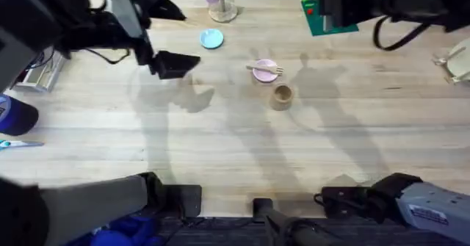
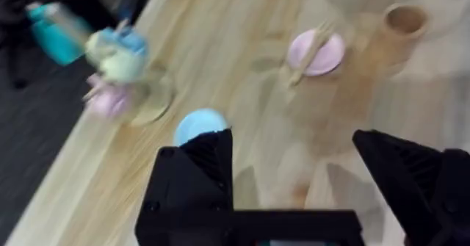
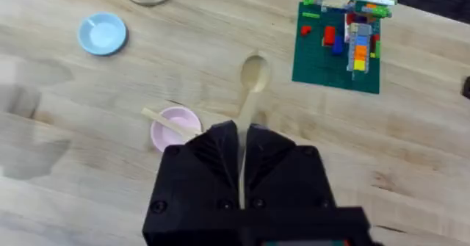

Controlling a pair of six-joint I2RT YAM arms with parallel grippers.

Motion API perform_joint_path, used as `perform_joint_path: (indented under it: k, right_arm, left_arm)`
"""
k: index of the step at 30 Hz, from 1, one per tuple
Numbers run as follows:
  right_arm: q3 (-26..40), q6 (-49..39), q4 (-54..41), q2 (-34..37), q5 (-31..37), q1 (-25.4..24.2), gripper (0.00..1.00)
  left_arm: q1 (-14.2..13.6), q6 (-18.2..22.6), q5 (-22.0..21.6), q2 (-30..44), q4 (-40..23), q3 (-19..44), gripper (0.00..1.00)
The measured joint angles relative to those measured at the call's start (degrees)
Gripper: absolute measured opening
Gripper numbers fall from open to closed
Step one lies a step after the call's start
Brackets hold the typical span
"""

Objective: Pick up a utensil and set it on the pink plate, then put the other utensil in the container.

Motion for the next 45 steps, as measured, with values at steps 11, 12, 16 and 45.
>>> perform_joint_path:
  k: [11,12,16,45]
  right_arm:
    - [0.0,-11.63,4.8,0.02,-17.32,-15.42,0.035]
    - [-0.11,-12.55,5.33,0.02,-19.35,-17.21,0.035]
    - [-1.93,-15.58,8.83,0.02,-27.23,-24.05,0.035]
    - [-30.16,-16.77,53.06,0.02,-68.24,-34.93,0.035]
  left_arm:
    - [-3.83,1.14,14.04,11.34,-0.35,-0.11,0.993]
    - [-3.9,1.19,15.18,12.19,-0.59,-0.11,0.993]
    - [-4.5,1.32,18.66,15.07,-1.31,-0.27,0.993]
    - [-13.69,8.68,19.41,18.99,0.72,-4.39,0.993]
